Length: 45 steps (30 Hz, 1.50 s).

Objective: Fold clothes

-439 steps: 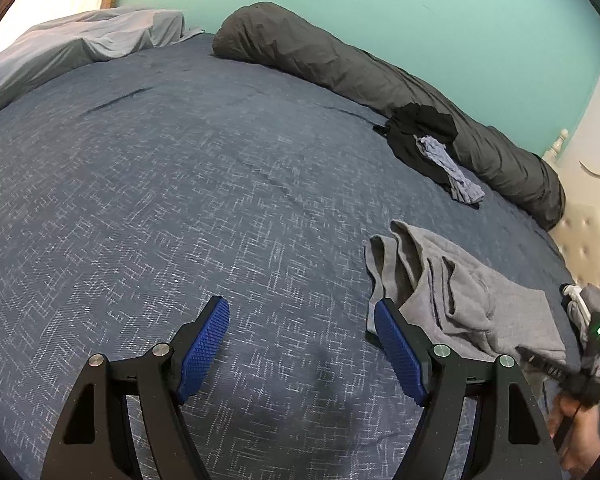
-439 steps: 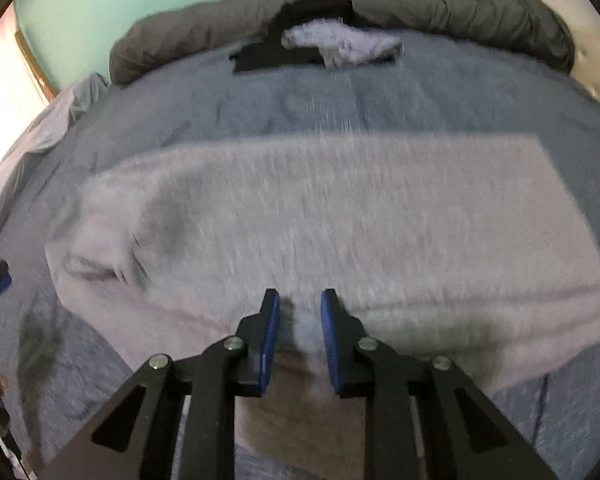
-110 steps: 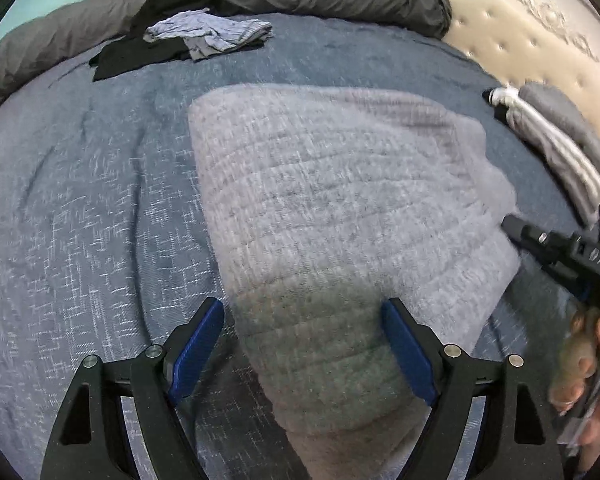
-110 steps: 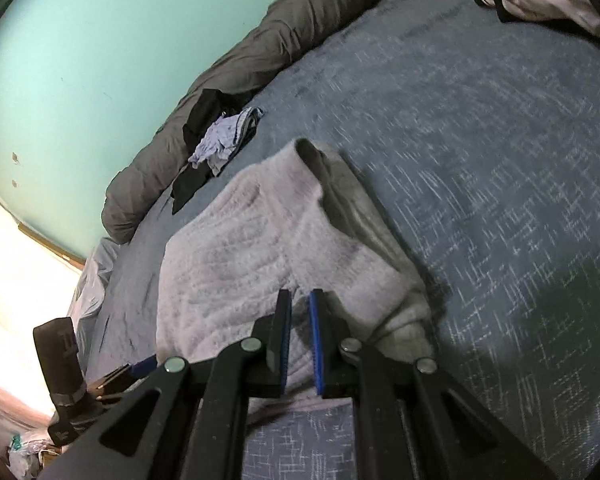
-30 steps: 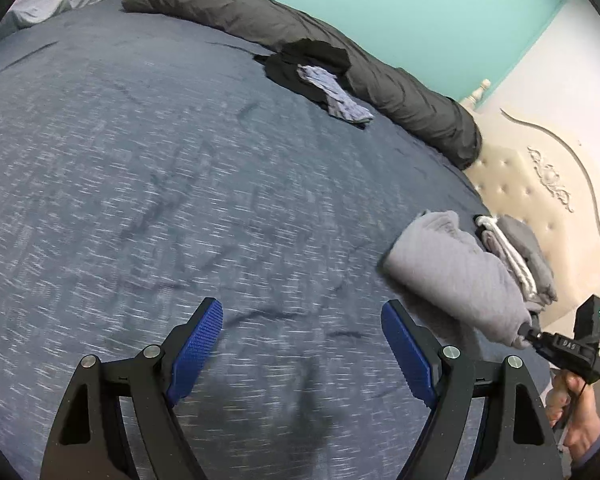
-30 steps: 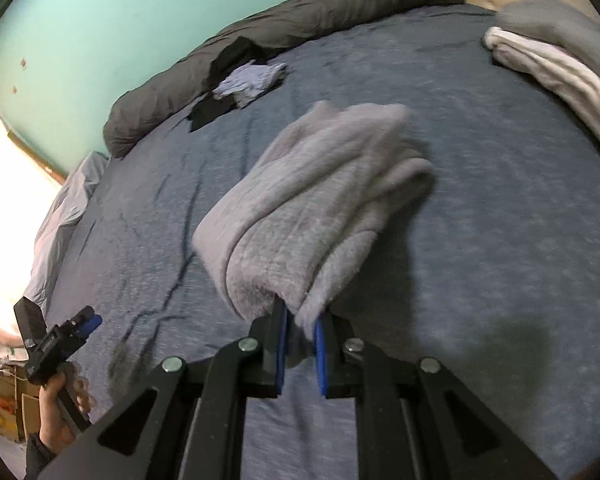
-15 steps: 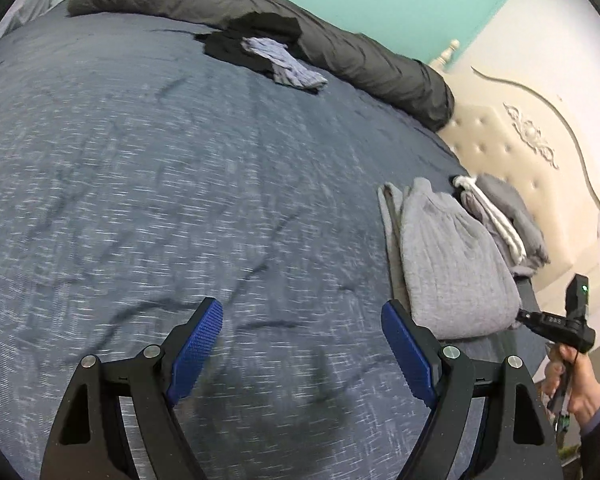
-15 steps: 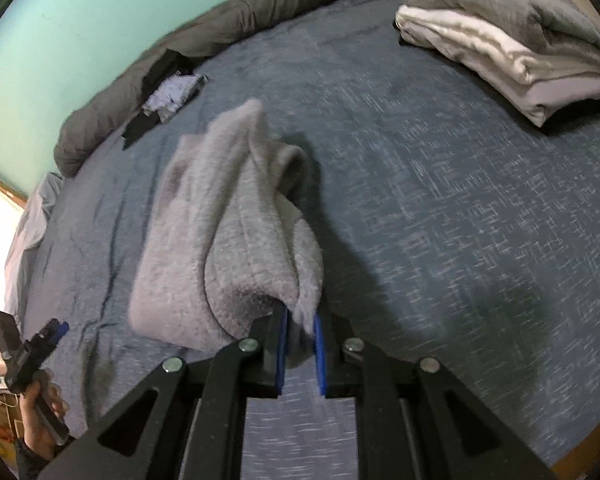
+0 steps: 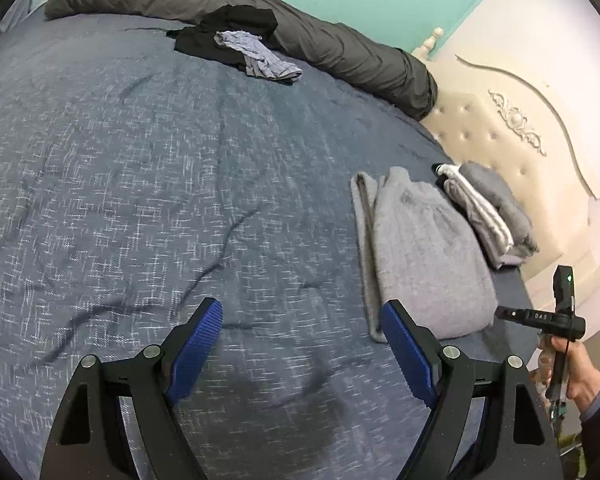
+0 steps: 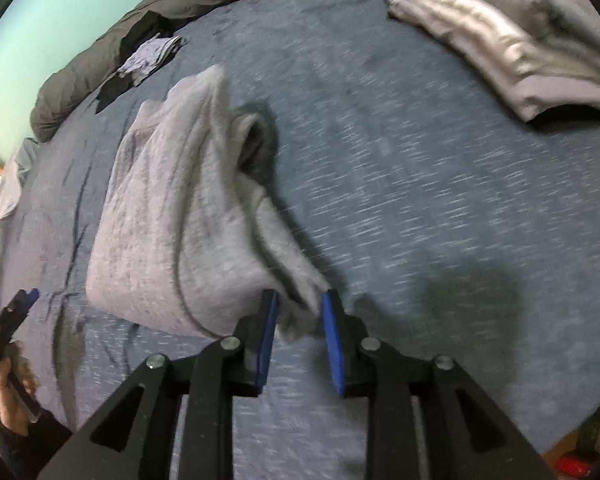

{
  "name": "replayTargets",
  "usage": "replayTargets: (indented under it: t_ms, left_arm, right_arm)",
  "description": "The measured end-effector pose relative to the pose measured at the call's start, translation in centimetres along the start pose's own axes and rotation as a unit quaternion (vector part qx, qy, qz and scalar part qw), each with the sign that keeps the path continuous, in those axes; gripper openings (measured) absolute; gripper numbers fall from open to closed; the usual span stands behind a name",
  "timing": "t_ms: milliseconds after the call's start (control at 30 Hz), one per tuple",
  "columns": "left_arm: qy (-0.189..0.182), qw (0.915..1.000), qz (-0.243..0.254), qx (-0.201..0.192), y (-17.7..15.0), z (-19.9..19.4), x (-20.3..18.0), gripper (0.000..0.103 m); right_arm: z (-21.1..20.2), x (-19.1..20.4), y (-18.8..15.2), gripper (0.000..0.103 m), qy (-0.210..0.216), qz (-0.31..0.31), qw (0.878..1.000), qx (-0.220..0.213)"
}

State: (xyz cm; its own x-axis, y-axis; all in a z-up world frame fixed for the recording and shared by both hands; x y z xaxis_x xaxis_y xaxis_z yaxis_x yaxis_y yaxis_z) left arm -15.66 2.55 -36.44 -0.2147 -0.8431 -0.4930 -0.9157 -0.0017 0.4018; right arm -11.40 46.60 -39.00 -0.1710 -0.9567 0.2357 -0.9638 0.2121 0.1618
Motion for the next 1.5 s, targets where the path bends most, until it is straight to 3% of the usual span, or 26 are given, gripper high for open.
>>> replayTargets:
  t_ms: [267,467,533,767,1000,1267,1500]
  left_arm:
    - [-0.010,0.9997,0.023,0.006,-0.6,-2.2,-3.3,0.085]
    - [-0.025,0.9984,0.034,0.039,-0.7,-2.2,-5.7,0.086]
    - [-0.027,0.9977,0.041,0.048,-0.6,-1.9,-6.6,0.086]
    - [-0.014,0.9974,0.037,0.061,1.5,1.5,-8.4,0.086]
    - [0.013,0.9949,0.070,0.071,6.7,7.3,-10.9,0.086]
    - [0.052,0.9896,0.087,0.102,11.8,14.5,-12.1,0.083]
    - [0.088,0.9825,0.095,0.134,14.9,20.2,-12.3,0.078]
  right_arm:
    - [-5.3,-0.4,-0.4,0.025,0.028,0.021,0.999,-0.022]
    - [-7.5,2.0,-0.3,0.043,0.043,0.012,0.999,-0.016]
    - [-7.6,2.8,0.0,0.052,0.049,0.008,0.999,-0.018]
    - [-5.2,6.1,2.5,0.052,0.069,-0.042,0.996,-0.025]
    - [-1.5,8.8,8.0,0.024,0.094,-0.090,0.991,-0.023]
    - [2.3,10.1,14.8,0.021,0.079,-0.145,0.986,-0.009]
    - [5.7,8.3,17.1,0.016,0.065,-0.148,0.987,0.028]
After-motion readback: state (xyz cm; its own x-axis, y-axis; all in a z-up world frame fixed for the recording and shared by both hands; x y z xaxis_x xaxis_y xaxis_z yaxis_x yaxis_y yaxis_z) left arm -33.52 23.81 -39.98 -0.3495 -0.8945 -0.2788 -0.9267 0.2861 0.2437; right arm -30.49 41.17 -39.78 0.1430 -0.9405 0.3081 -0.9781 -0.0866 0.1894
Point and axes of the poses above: each gripper's, at about its wrist camera, not at the fingertips, and z roughly the way its jaws point, x to its left, y to its top, the point moved 5 cm from there along z, roughly the way its jaws point, and after that the axes turned 12 degrees about x, right-handed, at the moved point
